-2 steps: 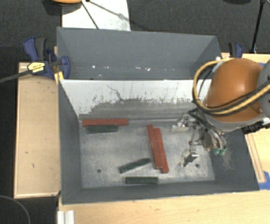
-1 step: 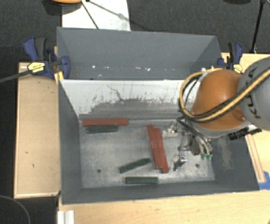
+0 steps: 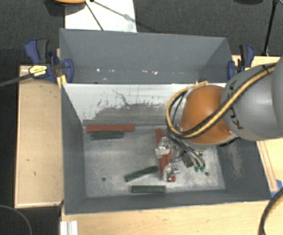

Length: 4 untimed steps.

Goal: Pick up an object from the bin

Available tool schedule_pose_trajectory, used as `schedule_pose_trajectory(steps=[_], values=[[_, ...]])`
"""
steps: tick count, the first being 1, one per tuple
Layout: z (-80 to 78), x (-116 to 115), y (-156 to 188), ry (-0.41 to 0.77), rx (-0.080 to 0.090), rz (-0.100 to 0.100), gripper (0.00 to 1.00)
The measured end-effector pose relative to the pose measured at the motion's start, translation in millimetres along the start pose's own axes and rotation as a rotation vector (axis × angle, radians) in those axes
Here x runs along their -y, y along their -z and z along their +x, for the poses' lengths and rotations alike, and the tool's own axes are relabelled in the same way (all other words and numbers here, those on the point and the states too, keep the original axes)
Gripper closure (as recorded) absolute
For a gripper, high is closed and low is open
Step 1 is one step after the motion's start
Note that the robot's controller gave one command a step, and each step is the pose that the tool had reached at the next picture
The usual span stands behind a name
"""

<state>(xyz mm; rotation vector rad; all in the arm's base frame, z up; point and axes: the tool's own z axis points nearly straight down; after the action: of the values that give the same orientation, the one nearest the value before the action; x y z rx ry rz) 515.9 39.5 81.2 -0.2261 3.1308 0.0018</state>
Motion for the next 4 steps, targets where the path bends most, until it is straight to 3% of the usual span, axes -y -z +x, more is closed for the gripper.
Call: schedule_pose_trajectory(steps=[1,2,3,4], values=[[0.1,0.0,-0.1,0.001,0.0,0.0,1.0],[-51.6,27.2,201.8,0.189,0.0,0.001,1.0],[-53.0,28.0,207.0,0.192,0.002,0.001,1.0],[-37.1,39.1,96.1,-0.032,-0.002,0.001,0.0]])
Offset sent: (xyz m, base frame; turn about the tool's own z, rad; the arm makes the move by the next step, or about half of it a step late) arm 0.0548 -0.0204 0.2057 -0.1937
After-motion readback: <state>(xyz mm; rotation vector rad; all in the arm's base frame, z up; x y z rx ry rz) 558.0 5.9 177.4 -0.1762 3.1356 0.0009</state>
